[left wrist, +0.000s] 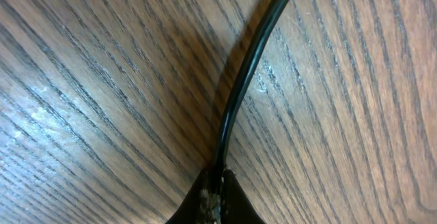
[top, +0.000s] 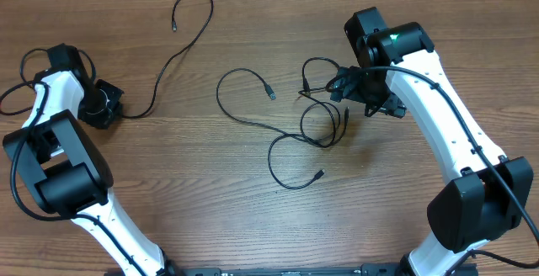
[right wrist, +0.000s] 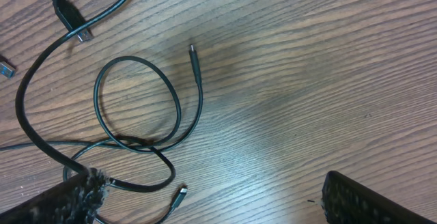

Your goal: Untangle cables

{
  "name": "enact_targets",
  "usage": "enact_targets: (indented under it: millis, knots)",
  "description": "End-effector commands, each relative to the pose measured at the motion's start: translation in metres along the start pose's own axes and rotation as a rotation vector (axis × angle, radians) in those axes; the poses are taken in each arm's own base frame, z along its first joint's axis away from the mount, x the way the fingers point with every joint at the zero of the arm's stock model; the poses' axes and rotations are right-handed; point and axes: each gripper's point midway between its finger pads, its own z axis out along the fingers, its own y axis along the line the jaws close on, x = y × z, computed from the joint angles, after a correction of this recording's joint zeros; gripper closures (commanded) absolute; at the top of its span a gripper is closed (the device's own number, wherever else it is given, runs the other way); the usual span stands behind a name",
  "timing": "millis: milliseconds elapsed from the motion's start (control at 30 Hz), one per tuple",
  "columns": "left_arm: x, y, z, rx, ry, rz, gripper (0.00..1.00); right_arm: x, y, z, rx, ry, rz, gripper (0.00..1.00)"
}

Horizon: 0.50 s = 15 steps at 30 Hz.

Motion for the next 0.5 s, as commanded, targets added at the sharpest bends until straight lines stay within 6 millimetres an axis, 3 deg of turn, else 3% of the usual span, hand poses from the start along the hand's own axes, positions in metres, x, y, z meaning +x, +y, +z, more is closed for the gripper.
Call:
enact_targets:
  millis: [0, 133, 233, 367, 467]
  knots:
    - [0.019, 0.04, 0.047, -0.166, 0.052, 0.002, 0.96, -0.006, 0.0, -0.015, -0.025, -0.047, 0.007, 0.0]
    - [0.007, 0.017, 0.045, -0.061, 0.029, 0.077, 0.96, -0.006, 0.0, -0.015, -0.025, -0.047, 0.007, 0.0]
    - [-0.017, -0.015, 0.022, 0.051, -0.005, 0.084, 0.96, -0.006, 0.0, -0.015, -0.025, -0.047, 0.007, 0.0]
    - [-0.065, -0.064, -0.04, 0.182, -0.131, 0.114, 0.96, -0.006, 0.0, -0.015, -0.025, -0.047, 0.007, 0.0]
    - [-0.102, -0.105, -0.108, 0.283, -0.293, 0.205, 0.96, -0.006, 0.0, -0.015, -0.025, -0.047, 0.007, 0.0]
